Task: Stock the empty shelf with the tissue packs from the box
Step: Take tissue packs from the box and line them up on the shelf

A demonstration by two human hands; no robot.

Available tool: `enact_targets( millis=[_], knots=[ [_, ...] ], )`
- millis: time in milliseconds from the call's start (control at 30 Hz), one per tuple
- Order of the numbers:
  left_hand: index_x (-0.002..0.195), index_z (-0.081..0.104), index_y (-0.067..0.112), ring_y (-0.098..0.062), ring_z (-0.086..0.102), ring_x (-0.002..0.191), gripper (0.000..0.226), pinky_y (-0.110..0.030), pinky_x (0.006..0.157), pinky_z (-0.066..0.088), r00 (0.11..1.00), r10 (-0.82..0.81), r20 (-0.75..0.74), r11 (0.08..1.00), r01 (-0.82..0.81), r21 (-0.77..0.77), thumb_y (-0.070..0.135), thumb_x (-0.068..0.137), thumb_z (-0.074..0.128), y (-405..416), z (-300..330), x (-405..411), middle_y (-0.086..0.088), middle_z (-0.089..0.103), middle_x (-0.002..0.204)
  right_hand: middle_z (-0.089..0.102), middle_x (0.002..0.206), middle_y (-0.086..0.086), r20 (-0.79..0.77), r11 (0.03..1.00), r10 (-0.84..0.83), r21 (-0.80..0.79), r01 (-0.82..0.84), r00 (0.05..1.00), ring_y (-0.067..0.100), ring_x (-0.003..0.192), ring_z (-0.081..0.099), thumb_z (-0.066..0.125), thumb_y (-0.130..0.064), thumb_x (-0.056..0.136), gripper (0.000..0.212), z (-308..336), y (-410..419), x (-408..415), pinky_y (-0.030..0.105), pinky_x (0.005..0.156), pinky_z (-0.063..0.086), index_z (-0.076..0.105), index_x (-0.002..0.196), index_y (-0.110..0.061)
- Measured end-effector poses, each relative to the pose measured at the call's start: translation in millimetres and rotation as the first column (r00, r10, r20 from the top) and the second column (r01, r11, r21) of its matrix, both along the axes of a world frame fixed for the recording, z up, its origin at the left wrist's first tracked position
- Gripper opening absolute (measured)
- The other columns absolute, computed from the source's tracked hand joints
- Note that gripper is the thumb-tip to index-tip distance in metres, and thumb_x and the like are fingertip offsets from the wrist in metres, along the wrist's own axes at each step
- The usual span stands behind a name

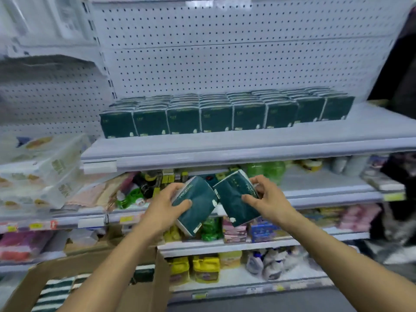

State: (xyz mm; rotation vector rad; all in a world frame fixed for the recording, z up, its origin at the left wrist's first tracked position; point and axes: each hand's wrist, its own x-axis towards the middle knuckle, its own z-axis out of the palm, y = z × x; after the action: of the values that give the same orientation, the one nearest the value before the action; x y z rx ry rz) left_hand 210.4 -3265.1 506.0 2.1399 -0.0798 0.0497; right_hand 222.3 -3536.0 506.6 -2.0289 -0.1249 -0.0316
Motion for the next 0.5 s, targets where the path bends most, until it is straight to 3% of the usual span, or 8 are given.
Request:
enact_targets(
  millis=[100,267,367,500],
  knots=[
    [0.113,0.060,0.028,-0.010,0.064,0.096,0.028,-0.036,0.082,0.056,0.998,-0.027,0.048,1.000,0.026,0.007,0.017,0.088,0.068,-66,19,23,0.007,0.067,0.110,0.069,0.098,0.000,0.087,0.997,-0.041,-0.059,0.047,0.995,0.012,0.088,0.066,0.069,-0.012,0.085,0.022,29,-69,15,0.025,0.072,0.053,0.056,0.102,-0.017],
    [0.110,0.059,0.031,-0.013,0.065,0.094,0.024,-0.035,0.077,0.058,0.996,-0.032,0.087,0.998,0.037,-0.055,0.022,0.089,0.068,-173,46,61,0.009,0.066,0.105,0.068,0.086,0.001,0.212,0.978,-0.070,-0.179,0.110,0.975,0.017,0.078,0.066,0.071,-0.019,0.084,0.023,76,-179,49,0.031,0.063,0.051,0.055,0.100,-0.024],
    [0.109,0.059,0.036,-0.014,0.066,0.093,0.025,-0.036,0.074,0.058,0.995,-0.027,0.097,0.995,0.036,-0.092,0.027,0.087,0.067,-223,56,80,0.006,0.066,0.107,0.068,0.082,-0.003,0.276,0.962,-0.077,-0.232,0.145,0.958,0.014,0.075,0.066,0.069,-0.020,0.084,0.023,97,-232,72,0.027,0.056,0.047,0.057,0.101,-0.028],
    [0.109,0.059,0.035,-0.012,0.067,0.090,0.025,-0.027,0.067,0.055,0.993,-0.007,0.118,0.990,0.023,-0.139,0.024,0.088,0.066,-270,68,96,0.007,0.066,0.105,0.067,0.096,-0.003,0.346,0.947,-0.078,-0.267,0.178,0.935,0.016,0.088,0.063,0.071,-0.024,0.084,0.031,120,-285,110,0.034,0.076,0.051,0.059,0.112,-0.028]
  ],
)
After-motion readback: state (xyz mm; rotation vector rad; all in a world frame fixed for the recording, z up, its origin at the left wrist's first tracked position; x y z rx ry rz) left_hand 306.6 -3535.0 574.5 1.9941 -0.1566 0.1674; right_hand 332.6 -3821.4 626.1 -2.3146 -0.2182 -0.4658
